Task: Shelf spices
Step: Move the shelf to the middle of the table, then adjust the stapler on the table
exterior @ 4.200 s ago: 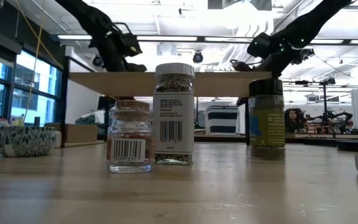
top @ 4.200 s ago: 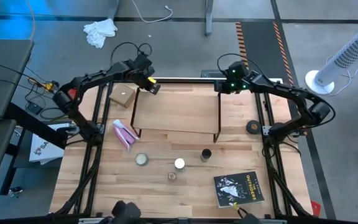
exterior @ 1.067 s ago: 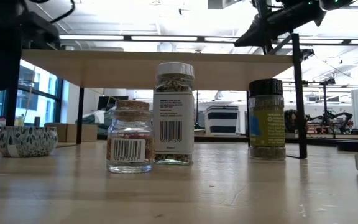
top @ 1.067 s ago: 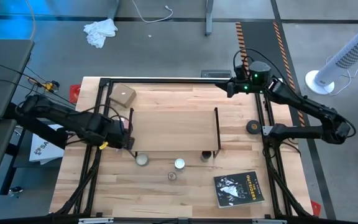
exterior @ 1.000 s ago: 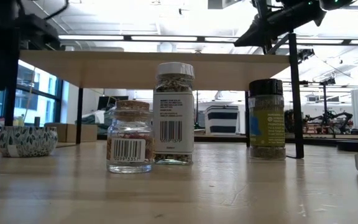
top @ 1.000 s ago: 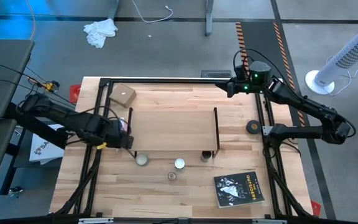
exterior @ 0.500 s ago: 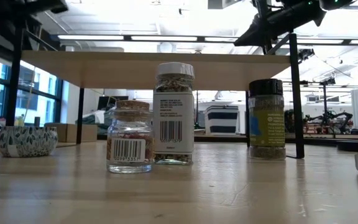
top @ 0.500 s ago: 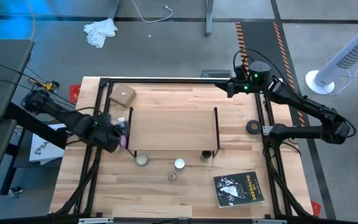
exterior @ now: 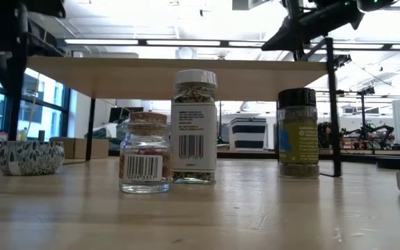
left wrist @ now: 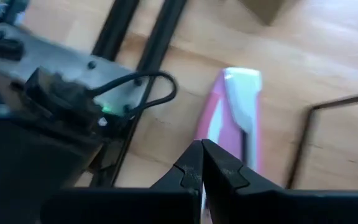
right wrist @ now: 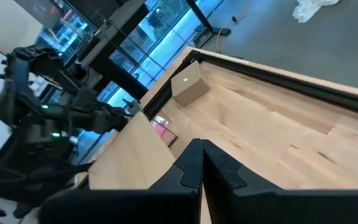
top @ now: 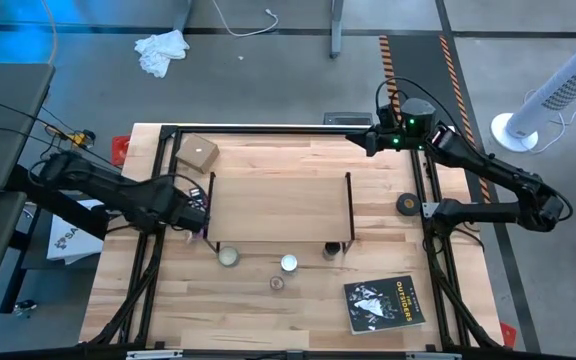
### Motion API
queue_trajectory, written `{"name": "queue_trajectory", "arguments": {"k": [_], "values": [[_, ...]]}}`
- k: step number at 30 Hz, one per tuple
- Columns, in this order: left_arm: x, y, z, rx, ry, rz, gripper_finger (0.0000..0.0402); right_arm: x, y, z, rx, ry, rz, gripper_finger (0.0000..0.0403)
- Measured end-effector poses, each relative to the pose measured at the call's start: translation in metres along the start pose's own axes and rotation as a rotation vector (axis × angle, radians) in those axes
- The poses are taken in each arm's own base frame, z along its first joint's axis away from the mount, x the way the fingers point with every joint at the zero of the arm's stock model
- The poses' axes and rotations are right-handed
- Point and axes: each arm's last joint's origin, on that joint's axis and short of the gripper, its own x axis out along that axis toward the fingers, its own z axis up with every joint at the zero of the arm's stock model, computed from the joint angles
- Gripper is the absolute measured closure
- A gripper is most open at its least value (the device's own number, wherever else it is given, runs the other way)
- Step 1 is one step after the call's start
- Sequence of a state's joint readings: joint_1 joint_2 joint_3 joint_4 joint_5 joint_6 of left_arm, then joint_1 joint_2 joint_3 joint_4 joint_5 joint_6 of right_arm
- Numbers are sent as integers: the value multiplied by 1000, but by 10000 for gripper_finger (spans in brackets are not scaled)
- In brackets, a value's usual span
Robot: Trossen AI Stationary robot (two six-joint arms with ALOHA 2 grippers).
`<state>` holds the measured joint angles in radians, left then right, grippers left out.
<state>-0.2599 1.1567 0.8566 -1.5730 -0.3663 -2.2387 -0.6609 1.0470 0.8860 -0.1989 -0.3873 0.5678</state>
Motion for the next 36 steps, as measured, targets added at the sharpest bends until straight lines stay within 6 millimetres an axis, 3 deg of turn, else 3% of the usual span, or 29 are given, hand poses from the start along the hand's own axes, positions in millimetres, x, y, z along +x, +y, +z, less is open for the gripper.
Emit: {"name": "queue_trajectory", "arguments": {"k": [4,10,14,23,36], "values": [[5,-9,-6,-2,-10,35,401,0,0,0,4,13,21,403],[13,-34,-23,-50,28,-72,401,0,1,-1,4,18,27,403],[13,-40,-28,-42,39,-62,401,0,1,-1,5,18,27,403],[5,-31,-32,266,302,-31,401,0,1,-1,24,23,34,403],[48,-13,-41,232,467,-123,401,0,1,-1,8,23,34,403]]}}
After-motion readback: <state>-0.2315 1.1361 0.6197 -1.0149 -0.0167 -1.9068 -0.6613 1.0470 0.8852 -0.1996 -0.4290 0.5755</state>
